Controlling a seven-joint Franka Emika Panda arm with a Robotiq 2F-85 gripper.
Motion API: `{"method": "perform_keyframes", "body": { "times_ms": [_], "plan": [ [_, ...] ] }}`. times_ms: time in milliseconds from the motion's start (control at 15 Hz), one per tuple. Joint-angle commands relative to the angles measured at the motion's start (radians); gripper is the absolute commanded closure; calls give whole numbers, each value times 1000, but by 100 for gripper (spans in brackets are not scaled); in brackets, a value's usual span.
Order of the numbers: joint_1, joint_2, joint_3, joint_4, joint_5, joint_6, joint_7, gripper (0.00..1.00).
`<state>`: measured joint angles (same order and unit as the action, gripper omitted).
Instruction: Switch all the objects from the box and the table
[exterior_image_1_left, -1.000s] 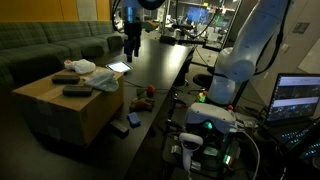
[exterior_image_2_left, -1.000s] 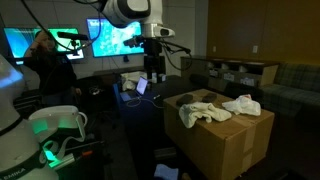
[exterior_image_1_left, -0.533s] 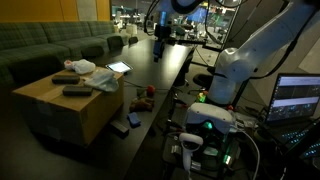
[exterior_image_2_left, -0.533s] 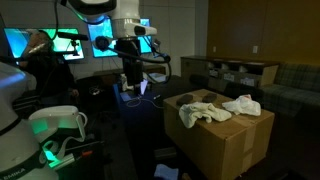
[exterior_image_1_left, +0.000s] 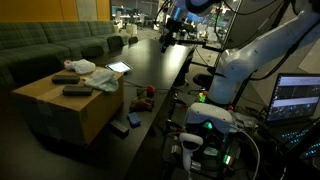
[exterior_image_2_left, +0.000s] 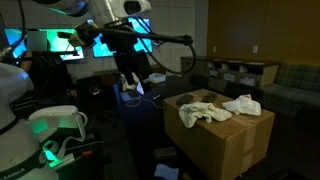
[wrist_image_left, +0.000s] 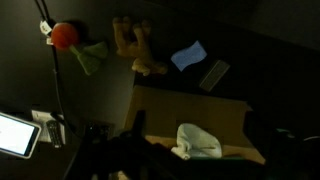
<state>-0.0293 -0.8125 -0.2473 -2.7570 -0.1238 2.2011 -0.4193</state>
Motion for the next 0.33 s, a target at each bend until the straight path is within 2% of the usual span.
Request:
{"method": "perform_keyframes", "body": {
  "times_ms": [0, 133, 200, 267],
  "plan": [
    [-1, 18, -94, 1, -19, 113, -143, 0],
    [15, 41, -159, 0, 15, 165, -196, 0],
    [-10, 20, -101, -1, 2, 107, -140, 0],
    [-12, 30, -123, -2, 8, 123, -166, 0]
  ]
}}
